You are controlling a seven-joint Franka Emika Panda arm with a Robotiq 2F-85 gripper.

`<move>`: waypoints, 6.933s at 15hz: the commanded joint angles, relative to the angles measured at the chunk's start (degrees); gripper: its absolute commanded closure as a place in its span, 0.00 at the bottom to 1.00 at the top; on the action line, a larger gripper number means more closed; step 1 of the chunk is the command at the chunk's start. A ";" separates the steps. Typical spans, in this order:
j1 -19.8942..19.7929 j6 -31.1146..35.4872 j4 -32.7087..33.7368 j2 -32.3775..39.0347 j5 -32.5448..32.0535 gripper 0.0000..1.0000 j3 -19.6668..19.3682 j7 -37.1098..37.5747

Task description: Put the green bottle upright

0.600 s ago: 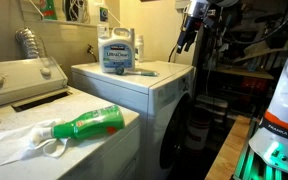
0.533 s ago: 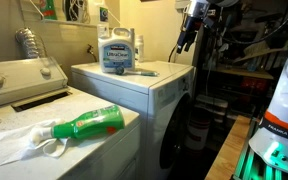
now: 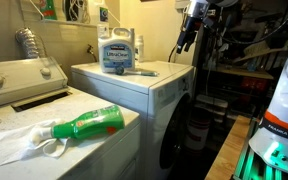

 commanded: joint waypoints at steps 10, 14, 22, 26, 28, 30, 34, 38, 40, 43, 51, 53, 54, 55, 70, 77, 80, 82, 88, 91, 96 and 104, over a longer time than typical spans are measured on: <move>14.34 -9.56 29.23 28.89 0.29 0.00 15.83 -3.09; 18.19 -13.90 40.70 39.27 -1.28 0.00 20.07 -6.37; 19.32 -13.40 43.07 41.35 -0.97 0.00 20.55 -7.15; 21.82 -20.04 48.15 47.00 -0.88 0.00 22.24 -5.49; 23.57 -22.03 50.19 49.46 -1.39 0.00 23.04 -4.89; 25.79 -23.12 52.35 52.09 -3.01 0.00 23.44 -3.32; 31.09 -23.51 60.07 60.49 -7.79 0.00 23.31 -1.77; 32.29 -21.88 59.84 60.66 -8.08 0.00 22.70 -2.90; 32.71 -21.89 61.26 61.94 -8.32 0.00 22.51 -2.92; 33.96 -24.18 66.30 66.72 -9.85 0.00 21.22 -2.43; 38.11 -22.37 78.15 78.65 -11.10 0.00 17.52 -2.74; 39.92 -22.74 81.15 80.60 -12.52 0.00 16.09 -2.45; 40.74 -23.00 82.68 81.59 -12.96 0.00 15.59 -2.81; 41.50 -23.62 84.14 82.49 -13.20 0.00 15.08 -2.97; 46.16 -25.89 91.36 87.36 -15.83 0.73 10.37 -2.90; 45.54 -24.26 91.50 88.09 -15.49 0.61 10.77 -4.52; 45.40 -23.60 91.58 88.41 -15.32 0.54 10.96 -5.50; 45.37 -23.46 91.68 88.69 -15.25 0.44 11.02 -6.17; 45.06 -21.47 91.72 90.35 -15.05 0.50 11.09 -8.27; 45.33 -22.28 91.59 89.57 -15.27 0.58 10.78 -7.80; 46.23 -24.48 91.06 86.82 -16.24 0.82 9.49 -5.75; 46.53 -26.15 91.03 85.63 -16.13 0.68 8.79 -5.06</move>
